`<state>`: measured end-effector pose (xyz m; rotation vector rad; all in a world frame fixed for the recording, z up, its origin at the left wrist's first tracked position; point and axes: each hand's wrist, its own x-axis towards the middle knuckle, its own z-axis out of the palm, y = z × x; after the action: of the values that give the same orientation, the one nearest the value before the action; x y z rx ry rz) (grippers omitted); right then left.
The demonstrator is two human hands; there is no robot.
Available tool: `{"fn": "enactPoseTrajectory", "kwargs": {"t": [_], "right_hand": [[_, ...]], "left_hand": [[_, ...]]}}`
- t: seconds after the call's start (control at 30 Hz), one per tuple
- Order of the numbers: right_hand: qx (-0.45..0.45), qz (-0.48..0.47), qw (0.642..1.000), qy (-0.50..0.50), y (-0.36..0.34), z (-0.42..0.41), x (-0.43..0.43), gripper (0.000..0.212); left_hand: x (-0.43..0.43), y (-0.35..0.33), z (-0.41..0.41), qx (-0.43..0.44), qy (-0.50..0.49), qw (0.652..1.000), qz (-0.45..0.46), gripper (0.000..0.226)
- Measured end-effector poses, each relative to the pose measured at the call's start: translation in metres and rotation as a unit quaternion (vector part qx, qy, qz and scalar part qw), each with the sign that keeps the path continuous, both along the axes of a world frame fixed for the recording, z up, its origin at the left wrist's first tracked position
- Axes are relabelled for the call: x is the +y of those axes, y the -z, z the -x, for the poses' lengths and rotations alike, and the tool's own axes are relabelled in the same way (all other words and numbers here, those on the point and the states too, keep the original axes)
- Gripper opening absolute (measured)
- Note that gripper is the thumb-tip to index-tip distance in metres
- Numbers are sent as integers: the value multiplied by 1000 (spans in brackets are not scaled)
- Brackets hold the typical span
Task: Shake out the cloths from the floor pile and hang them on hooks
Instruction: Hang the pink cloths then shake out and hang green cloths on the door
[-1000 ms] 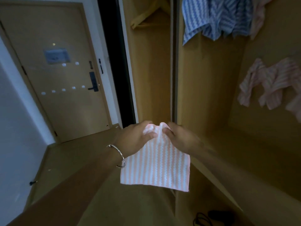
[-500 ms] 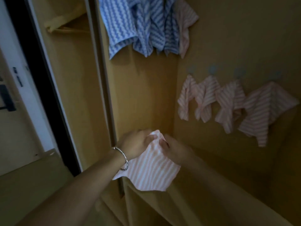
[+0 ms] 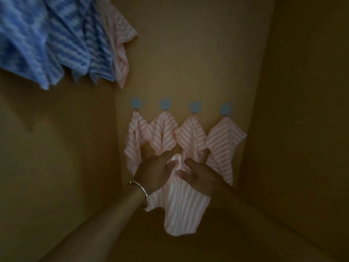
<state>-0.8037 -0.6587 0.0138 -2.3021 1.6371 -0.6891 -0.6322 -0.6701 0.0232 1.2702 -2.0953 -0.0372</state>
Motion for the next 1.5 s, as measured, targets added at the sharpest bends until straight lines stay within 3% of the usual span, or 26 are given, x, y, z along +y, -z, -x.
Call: {"fn": "enactPoseTrajectory", "kwargs": {"t": [0.17,0.43,0.73,0.87,1.0,1.13,1.27,1.37,1.5], "right_hand": [[42,32,997,51,-4,21,-12,30],[92,150,976,128,-72,62,-49,30],[-33,259,956,134,-159,90,-88,35],[-31,302,946,111,-202,89,-104,32],[-22,351,934,71,-246,66,-128,20],[-1,400,916,23,-279,26,-152,23],[8,425,905,-10,-313,-17,-175,28],[6,436,899,-24,-335,-49,-188,32],[20,447,894,-32,-358,-86,-199,38]], "left_hand": [[-41,-8,24,-25,68,997,3,39],[-79,-76,50,-63,100,990,70,34],[-114,-178,90,-71,69,979,176,27],[-129,-224,84,-56,47,973,219,28],[-139,-263,57,-37,1,962,269,24],[-145,-293,18,-62,-55,940,332,19],[-155,-317,-21,-139,-177,882,414,22],[-157,-334,-45,-176,-257,857,412,24],[-163,-351,-70,-159,-307,854,388,36]]}}
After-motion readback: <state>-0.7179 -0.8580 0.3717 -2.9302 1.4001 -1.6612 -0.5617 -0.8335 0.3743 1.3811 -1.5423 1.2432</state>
